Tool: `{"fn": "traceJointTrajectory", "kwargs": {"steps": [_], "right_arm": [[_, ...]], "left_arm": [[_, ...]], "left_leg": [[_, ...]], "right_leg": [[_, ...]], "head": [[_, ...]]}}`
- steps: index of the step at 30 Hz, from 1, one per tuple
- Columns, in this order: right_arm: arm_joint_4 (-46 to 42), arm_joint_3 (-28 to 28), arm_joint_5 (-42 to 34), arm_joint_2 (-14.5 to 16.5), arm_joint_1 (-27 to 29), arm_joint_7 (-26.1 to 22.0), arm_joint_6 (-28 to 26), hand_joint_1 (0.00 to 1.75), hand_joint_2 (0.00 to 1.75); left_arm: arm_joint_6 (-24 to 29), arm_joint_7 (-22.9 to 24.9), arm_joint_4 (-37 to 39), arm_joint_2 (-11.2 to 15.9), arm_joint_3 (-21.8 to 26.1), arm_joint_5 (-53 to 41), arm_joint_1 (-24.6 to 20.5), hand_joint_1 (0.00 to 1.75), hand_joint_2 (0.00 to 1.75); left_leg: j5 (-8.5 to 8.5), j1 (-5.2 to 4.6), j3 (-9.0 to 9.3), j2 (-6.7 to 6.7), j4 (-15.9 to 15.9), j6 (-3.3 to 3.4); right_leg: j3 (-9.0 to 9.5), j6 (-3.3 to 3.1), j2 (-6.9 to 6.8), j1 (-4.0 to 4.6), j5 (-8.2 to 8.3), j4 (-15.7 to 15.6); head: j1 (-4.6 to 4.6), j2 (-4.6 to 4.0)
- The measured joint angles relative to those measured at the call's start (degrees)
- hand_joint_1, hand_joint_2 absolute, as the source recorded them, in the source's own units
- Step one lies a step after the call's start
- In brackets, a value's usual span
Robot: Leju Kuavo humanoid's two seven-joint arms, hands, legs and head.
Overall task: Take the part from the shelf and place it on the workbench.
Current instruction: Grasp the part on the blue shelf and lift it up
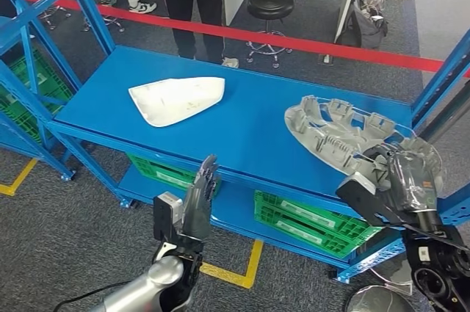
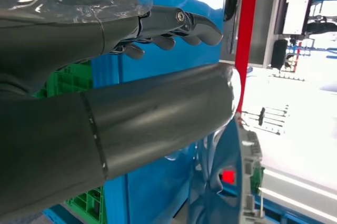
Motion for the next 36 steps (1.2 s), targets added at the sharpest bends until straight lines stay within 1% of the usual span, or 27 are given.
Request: {"fn": "traceJointTrajectory", "kwargs": {"steps": [6, 12, 14, 19, 36], "right_arm": [[-1.8, -1.2, 2.3, 2.2, -2.2, -1.3, 0.4, 1.75, 1.75], [-2.7, -2.1, 2.7, 3.4, -3.3, -1.8, 1.1, 1.75, 1.75], [-2.9, -2.4, 2.3, 3.7, -3.6, -2.4, 1.3, 1.75, 1.75], [-3.3, -2.9, -0.1, 4.2, -5.1, -5.8, 0.7, 1.75, 1.75], [-6.6, -3.2, -0.6, 5.3, -8.5, -7.8, -3.4, 1.75, 1.75]], "left_arm": [[-1.5, 0.7, 0.0, -0.7, 0.0, -1.4, -1.3, 0.00, 0.00], [-1.9, 0.7, 0.1, -1.2, -0.1, -1.9, -1.9, 0.00, 0.00], [-2.0, 0.7, 0.1, -1.2, -0.1, -2.0, -2.0, 0.00, 0.00], [-2.0, 0.5, 0.2, -1.5, -0.1, -2.4, -2.5, 0.00, 0.00], [-1.9, 0.3, 0.5, -2.1, 0.0, -3.4, -3.3, 0.00, 0.00]], "left_leg": [[0.00, 0.01, -0.01, -0.01, 0.0, 0.00], [0.00, 0.01, -0.02, -0.01, 0.0, 0.00], [0.00, 0.01, -0.03, -0.01, 0.0, 0.00], [0.00, 0.01, -0.03, -0.01, 0.0, 0.00], [0.00, 0.01, -0.07, -0.01, 0.0, 0.00]], "right_leg": [[-0.01, 0.00, -0.02, 0.04, 0.00, 0.0], [-0.01, 0.00, -0.02, 0.03, 0.00, 0.0], [-0.02, 0.00, -0.02, 0.03, 0.00, 0.0], [-0.03, 0.00, -0.02, 0.02, 0.00, 0.0], [-0.05, 0.00, 0.00, 0.01, 0.00, 0.0]], "head": [[0.00, 0.00], [0.01, 0.00], [0.01, 0.00], [-0.01, 0.00], [0.00, 0.00]]}}
